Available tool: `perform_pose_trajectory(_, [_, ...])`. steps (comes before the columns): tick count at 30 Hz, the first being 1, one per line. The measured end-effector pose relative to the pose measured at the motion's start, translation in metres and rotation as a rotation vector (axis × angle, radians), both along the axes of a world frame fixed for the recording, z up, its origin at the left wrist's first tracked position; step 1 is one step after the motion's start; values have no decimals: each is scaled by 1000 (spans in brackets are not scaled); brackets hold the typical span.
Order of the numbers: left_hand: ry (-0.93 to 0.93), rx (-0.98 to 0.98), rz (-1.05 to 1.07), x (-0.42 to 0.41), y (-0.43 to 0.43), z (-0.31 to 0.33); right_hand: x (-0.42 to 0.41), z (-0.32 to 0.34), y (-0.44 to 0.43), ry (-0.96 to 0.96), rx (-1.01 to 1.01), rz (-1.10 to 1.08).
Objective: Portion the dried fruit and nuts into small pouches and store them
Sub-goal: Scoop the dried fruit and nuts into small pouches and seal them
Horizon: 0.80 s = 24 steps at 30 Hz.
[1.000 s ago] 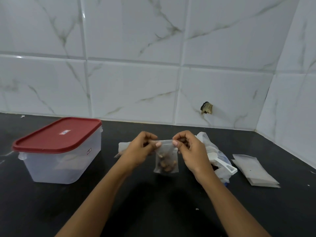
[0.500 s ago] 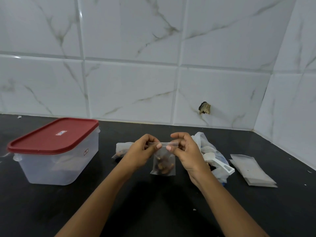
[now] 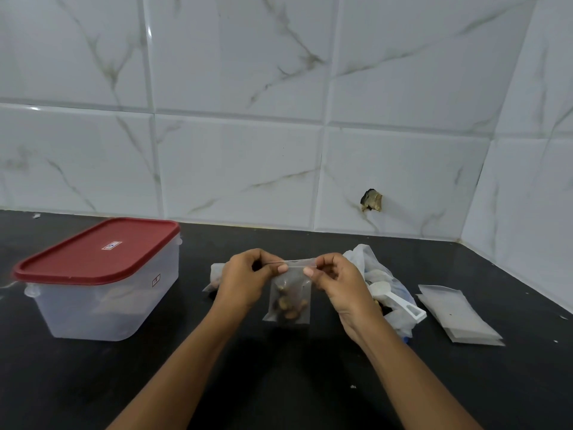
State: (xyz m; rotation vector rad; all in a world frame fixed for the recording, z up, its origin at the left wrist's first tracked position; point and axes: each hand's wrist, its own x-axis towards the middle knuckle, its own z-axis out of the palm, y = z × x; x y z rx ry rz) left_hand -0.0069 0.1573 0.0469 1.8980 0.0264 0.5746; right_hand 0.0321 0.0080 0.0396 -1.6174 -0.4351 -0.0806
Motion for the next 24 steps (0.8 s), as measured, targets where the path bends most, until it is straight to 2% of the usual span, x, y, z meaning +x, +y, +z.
perform_pose_trajectory(5, [96,-165,-109,-4,-1,1,0,0,-2,59,-24,-42])
perform_pose_trajectory(9, [146,-191,-138,-6,2,3,-1,2,-4,99,-22,-57])
perform_pose_trajectory(13, [96,-136,-76,-6,2,3,0,2,-3,121,-27,-32])
perform_pose_trajectory(18, [59,-105,-55,-4,4,0,-4,3,-2,137,59,128])
perform_pose_trajectory(24, [44,-24,-128,8,2,-9,-10,5,0,87,2,50])
